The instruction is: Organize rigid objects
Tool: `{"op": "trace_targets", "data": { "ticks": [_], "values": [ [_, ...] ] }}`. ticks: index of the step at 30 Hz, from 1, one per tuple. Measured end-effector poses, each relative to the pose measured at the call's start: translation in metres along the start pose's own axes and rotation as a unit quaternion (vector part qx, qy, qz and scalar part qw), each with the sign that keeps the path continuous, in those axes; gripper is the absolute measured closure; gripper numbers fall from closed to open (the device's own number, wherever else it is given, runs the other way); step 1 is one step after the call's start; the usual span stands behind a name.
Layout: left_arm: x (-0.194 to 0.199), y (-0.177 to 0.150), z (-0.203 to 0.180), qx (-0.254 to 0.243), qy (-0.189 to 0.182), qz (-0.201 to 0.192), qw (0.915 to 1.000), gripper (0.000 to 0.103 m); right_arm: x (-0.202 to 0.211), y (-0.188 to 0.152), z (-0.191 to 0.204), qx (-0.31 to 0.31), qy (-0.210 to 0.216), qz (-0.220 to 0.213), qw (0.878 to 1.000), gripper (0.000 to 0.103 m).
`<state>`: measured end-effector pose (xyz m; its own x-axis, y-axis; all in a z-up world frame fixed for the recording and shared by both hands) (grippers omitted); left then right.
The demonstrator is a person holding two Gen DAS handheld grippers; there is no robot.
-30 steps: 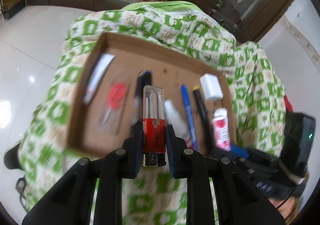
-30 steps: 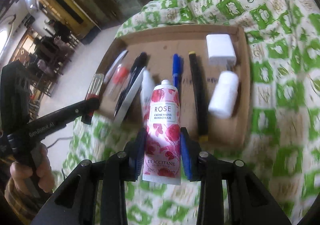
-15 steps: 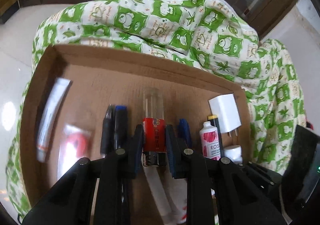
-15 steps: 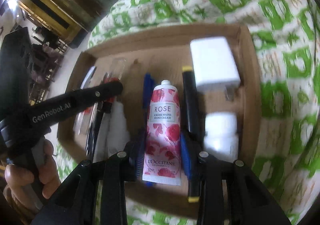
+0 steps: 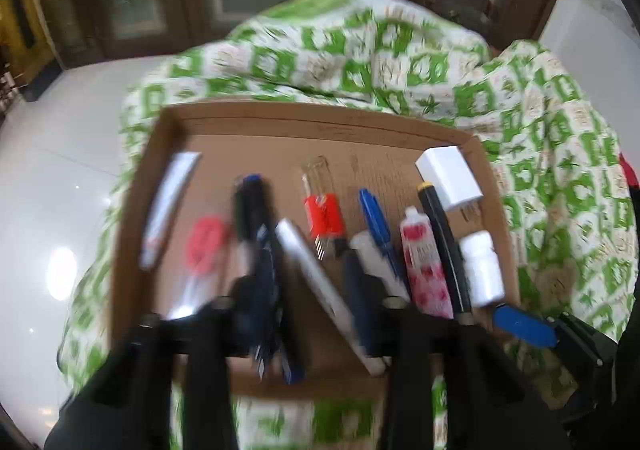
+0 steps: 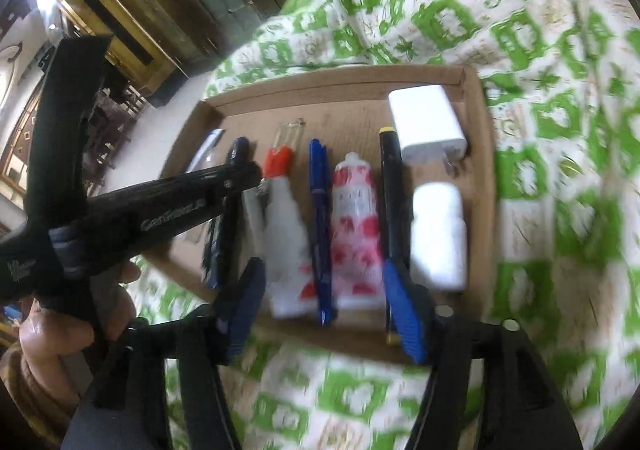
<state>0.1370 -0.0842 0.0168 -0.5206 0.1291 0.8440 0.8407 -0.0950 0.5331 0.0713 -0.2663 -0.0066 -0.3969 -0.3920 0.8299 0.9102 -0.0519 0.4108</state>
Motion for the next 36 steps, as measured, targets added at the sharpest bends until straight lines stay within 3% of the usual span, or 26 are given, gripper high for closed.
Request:
{"op": "trace_targets", "data": {
  "ticks": [2,6,8,12,15,21,36],
  "values": [
    [0.028,-0.019,0.005,0.021,0.011,-0.029,0.9993,0.041,0.013,-0.011,-0.001,0.001,-0.003,-0.013,1.000,0.029],
    [0.070,-0.054,0.014,0.045,0.034,-0.069,0.9960,0.035,0.035,-0.040,-0.003,0.022,-0.026,-0.027,0.999,0.021],
    [0.080,-0.068,0.013,0.033,0.036,-0.077,0.9958,0.033,0.041,-0.047,-0.001,0.032,-0.036,-0.033,0.998,0.016],
    [0.099,-0.089,0.001,0.004,0.072,-0.083,0.9939,0.032,0.047,-0.054,0.007,0.058,-0.057,-0.053,0.995,0.003],
    [0.111,-0.105,-0.002,-0.007,0.088,-0.097,0.9914,0.023,0.046,-0.058,0.009,0.069,-0.075,-0.059,0.993,0.002],
    [0.120,-0.128,-0.008,-0.027,0.125,-0.114,0.9852,0.021,0.048,-0.065,0.008,0.065,-0.095,-0.069,0.991,0.002],
    [0.133,-0.131,-0.033,-0.046,0.110,-0.119,0.9857,0.020,0.077,-0.082,0.012,0.053,-0.095,-0.100,0.989,0.002]
  ]
}}
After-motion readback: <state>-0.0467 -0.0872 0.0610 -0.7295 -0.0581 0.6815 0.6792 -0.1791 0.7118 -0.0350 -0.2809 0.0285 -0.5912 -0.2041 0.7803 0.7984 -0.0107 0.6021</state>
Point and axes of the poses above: each gripper's, at about its wrist camera, not at the fingertips, and x roughly against the way its jaws point, z to its left, y to its top, the point moved 2 cm from there along -x, roughly the way its jaws point, and after that the axes turned 2 degrees about -x, right-handed, at the moved point
